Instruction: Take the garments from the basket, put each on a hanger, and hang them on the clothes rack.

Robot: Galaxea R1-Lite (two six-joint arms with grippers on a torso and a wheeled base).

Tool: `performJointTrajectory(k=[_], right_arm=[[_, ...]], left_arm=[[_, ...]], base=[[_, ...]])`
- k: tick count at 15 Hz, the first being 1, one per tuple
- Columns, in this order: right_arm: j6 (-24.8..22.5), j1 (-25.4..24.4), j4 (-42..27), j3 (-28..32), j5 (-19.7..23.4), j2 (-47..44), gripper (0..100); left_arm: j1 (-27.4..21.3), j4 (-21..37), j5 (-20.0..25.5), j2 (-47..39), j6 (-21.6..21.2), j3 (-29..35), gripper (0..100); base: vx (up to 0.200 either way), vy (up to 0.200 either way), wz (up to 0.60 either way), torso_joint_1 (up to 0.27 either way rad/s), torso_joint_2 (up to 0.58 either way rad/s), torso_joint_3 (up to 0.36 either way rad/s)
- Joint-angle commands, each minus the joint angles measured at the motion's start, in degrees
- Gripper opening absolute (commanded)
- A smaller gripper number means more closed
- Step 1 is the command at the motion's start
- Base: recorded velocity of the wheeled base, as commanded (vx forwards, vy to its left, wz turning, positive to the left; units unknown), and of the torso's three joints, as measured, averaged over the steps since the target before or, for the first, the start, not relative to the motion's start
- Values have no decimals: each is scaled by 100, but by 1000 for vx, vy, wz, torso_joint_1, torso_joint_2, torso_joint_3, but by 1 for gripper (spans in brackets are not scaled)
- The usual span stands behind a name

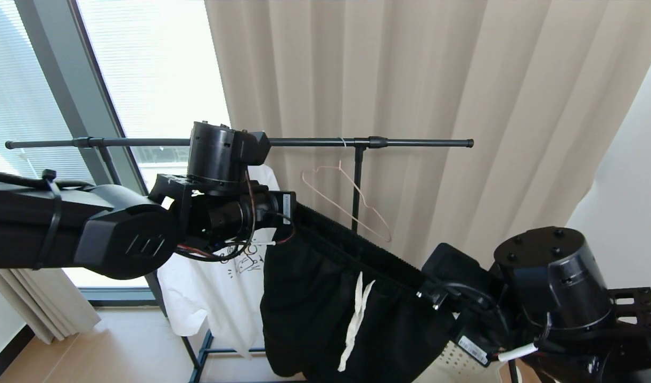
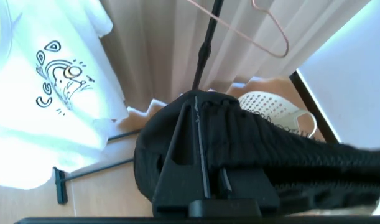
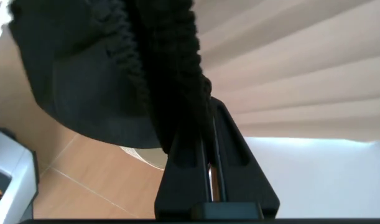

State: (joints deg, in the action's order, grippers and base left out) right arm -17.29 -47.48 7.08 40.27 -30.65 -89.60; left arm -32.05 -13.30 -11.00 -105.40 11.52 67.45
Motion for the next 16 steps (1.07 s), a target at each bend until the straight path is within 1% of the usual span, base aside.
performJointTrajectory(k=[1,2,3,4,6,8,10,11,13,14,16], right_arm=[[155,-455,30,-36,120,-181,0],[630,-929,48,52,138,-374,0],[964,-1193,39,175,138,-550,0],[1509,-1527,39,403,120,-875,0],[2458,-1931,39,948,112,-1420,0],[3179,-1984,39,1493,103,-1657,0],[3768,-1984,39,1959,112,-1692,0],[3987,-1975,30,2082,112,-1683,0],[4023,-1958,-40,2064,103,-1640,0],[3900,-1835,-137,1985,94,-1604,0],[3355,-1545,-489,1678,94,-1349,0]], left_arm=[[-12,3,1,-411,-1,436,0],[-12,3,19,-525,-9,647,0],[-12,-6,62,-578,-1,761,0],[-21,-6,229,-605,8,831,0],[-65,-6,440,-613,8,937,0],[-126,-6,440,-622,17,919,0],[-126,-6,449,-596,26,901,0],[-126,3,440,-596,17,893,0],[-126,3,449,-587,26,884,0],[-126,12,440,-525,26,805,0],[-91,117,432,-411,8,752,0]], base=[[0,0,0,0,0,0],[0,0,0,0,0,0],[0,0,0,0,0,0],[0,0,0,0,0,0],[0,0,0,0,0,0],[0,0,0,0,0,0],[0,0,0,0,0,0],[0,0,0,0,0,0],[0,0,0,0,0,0],[0,0,0,0,0,0],[0,0,0,0,0,0]])
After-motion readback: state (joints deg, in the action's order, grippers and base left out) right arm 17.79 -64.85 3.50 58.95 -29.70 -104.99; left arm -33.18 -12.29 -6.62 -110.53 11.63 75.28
